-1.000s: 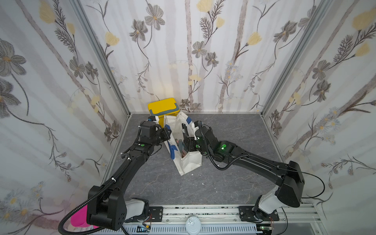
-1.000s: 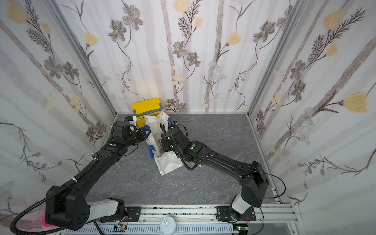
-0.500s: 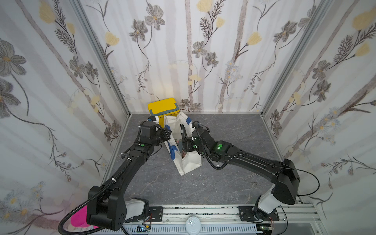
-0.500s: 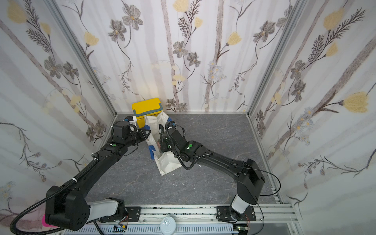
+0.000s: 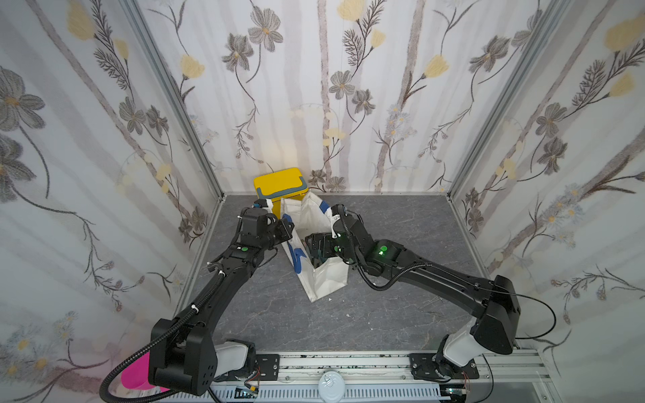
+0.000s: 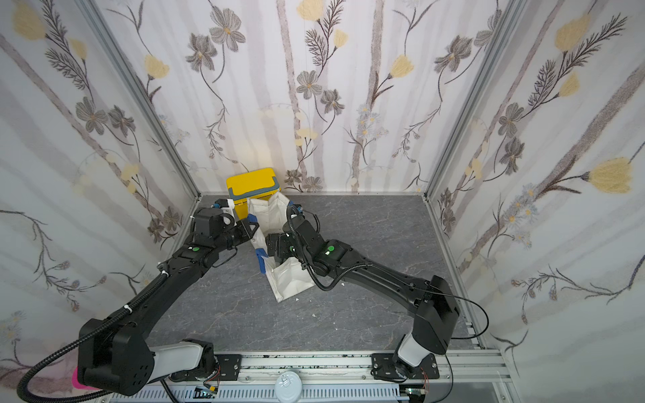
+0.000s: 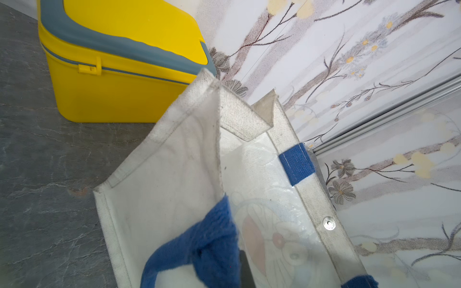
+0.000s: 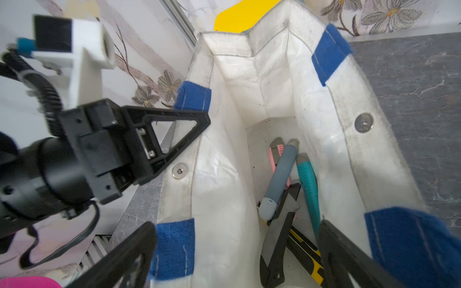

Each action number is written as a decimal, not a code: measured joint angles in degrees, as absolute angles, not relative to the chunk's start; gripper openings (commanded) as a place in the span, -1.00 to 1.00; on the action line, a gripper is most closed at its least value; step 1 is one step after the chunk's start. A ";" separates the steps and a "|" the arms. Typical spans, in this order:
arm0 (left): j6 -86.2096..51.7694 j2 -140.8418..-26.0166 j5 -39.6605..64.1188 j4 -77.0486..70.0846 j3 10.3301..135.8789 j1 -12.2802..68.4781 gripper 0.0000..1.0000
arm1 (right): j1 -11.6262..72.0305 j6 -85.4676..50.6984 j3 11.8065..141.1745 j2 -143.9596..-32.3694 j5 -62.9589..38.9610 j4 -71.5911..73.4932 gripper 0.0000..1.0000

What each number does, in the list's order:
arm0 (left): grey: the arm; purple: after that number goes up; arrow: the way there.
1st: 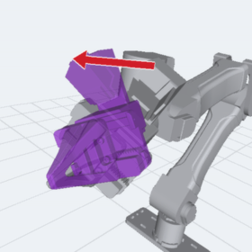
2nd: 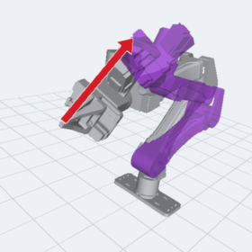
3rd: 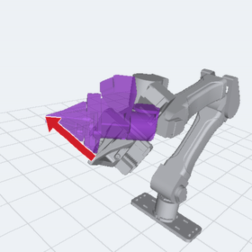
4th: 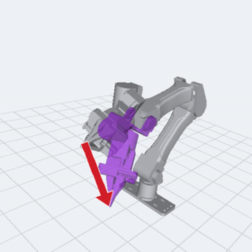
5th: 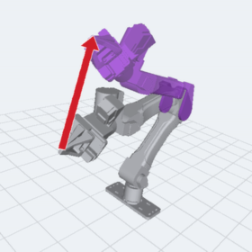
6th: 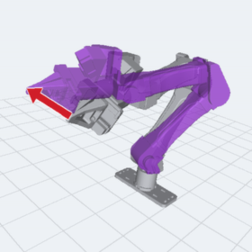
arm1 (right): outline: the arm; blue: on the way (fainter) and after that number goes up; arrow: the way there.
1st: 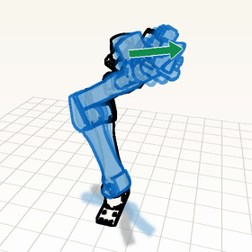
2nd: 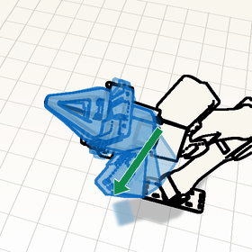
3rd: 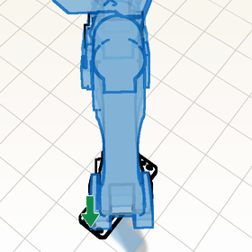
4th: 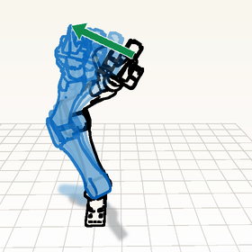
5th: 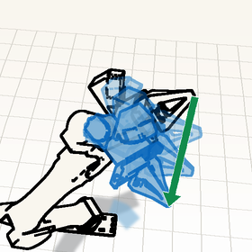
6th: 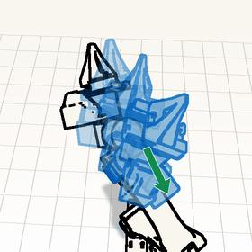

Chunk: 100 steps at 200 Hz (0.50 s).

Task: Place the art knife into the pouch
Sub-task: Place the utility knife in the pouch.

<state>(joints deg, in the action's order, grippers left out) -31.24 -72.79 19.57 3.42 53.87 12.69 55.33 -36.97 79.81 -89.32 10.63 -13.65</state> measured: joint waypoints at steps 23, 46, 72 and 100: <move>-31.24 -72.79 19.57 3.44 53.87 12.69 -1.00 | 54.28 -35.88 77.67 -84.20 13.41 -13.52 0.99; -31.24 -72.79 19.57 3.46 53.87 12.69 -1.00 | 51.88 -35.35 73.30 -78.85 15.59 -13.72 0.99; -31.24 -72.79 19.55 3.46 53.87 12.69 -1.00 | 47.77 -35.27 67.51 -72.73 17.89 -13.98 0.99; -31.24 -72.82 19.51 3.44 53.87 12.69 -1.00 | 42.02 -34.28 60.12 -66.74 20.99 -13.02 0.99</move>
